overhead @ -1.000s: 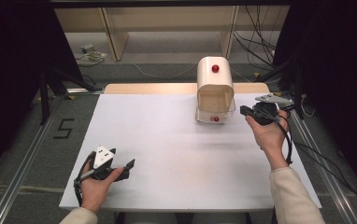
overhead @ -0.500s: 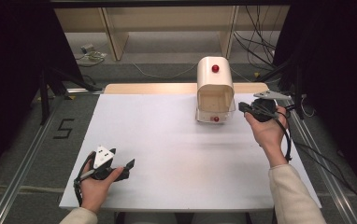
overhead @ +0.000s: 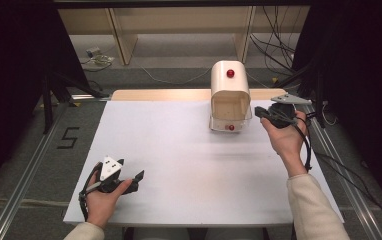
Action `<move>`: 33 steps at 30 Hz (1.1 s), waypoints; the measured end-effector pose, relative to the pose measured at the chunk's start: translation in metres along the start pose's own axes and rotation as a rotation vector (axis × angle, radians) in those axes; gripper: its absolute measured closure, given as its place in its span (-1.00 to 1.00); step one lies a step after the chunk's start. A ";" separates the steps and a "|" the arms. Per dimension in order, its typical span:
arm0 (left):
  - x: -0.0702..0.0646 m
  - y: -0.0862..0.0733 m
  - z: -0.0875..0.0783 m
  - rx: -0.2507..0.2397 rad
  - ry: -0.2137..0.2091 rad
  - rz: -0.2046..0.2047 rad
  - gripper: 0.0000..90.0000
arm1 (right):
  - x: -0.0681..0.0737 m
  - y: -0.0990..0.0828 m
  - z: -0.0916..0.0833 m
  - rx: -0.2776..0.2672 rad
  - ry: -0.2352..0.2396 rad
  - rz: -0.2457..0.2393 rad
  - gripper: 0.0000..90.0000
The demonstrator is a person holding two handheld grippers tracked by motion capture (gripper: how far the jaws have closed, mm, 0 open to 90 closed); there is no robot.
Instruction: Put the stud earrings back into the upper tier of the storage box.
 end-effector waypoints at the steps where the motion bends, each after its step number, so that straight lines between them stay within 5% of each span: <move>1: 0.000 0.000 0.000 0.000 0.000 0.000 -0.64 | 0.000 0.000 0.000 0.001 -0.002 0.000 0.95; 33: 0.000 0.000 0.000 0.000 -0.001 -0.001 -0.64 | 0.010 0.013 0.003 -0.012 0.011 -0.025 0.95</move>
Point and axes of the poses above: each handheld gripper's, and its own axes: z roughly forward along the jaws, y roughly out of its top, x roughly to its left, the point moved 10 cm from there along z, roughly forward along the jaws, and after that the axes turned 10 degrees about y, right-handed, at the moved point
